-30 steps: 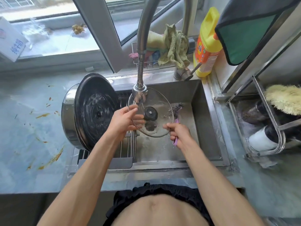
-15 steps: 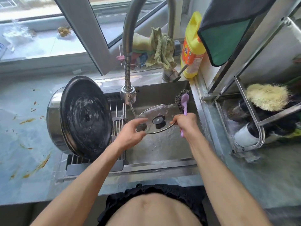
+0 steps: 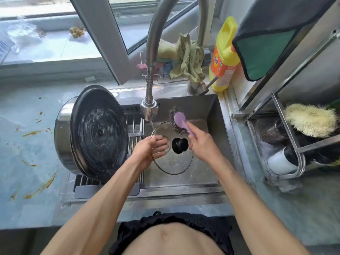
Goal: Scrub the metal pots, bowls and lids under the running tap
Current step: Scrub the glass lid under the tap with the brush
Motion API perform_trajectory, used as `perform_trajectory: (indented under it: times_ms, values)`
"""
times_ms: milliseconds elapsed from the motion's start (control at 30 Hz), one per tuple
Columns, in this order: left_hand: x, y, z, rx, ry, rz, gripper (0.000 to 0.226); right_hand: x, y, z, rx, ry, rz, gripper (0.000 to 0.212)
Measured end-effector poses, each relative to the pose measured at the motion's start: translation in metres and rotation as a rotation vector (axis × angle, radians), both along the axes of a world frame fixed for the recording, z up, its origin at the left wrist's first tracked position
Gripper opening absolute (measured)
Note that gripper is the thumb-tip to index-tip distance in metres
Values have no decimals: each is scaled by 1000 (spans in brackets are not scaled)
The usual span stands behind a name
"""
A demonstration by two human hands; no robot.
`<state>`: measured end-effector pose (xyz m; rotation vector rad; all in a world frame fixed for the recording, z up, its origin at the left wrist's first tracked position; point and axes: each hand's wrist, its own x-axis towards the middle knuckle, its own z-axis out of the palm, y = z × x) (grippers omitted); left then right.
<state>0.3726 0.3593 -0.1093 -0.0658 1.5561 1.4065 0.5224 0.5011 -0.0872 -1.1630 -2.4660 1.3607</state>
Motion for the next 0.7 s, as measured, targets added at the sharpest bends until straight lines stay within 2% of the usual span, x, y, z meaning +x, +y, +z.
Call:
perform_trajectory:
  times_ms: [100, 200, 267, 367, 433, 500, 633, 700]
  values:
    - [-4, -1, -4, 49, -55, 65, 19, -5, -8, 9, 138, -117, 213, 59]
    - [-7, -2, -2, 97, -45, 4, 33, -17, -19, 20, 230, -179, 399, 60]
    - [-11, -8, 2, 111, -32, -12, 39, -27, -10, 22, 262, -188, 403, 55]
    - [-15, -16, 8, 134, -35, 13, 30, -37, 13, 23, 315, -245, 338, 54]
    - [-17, -18, 8, 124, -17, 49, 22, -40, 5, 27, 304, -233, 402, 50]
    - [-21, -18, 5, 73, 18, 61, 25, -44, -13, 31, 287, -221, 513, 45]
    - [-24, -25, 1, 57, 8, 97, 26, -51, 13, 16, 321, -285, 396, 56]
    - [-26, -25, 1, 47, 12, 112, 24, -52, 13, 16, 324, -300, 405, 58]
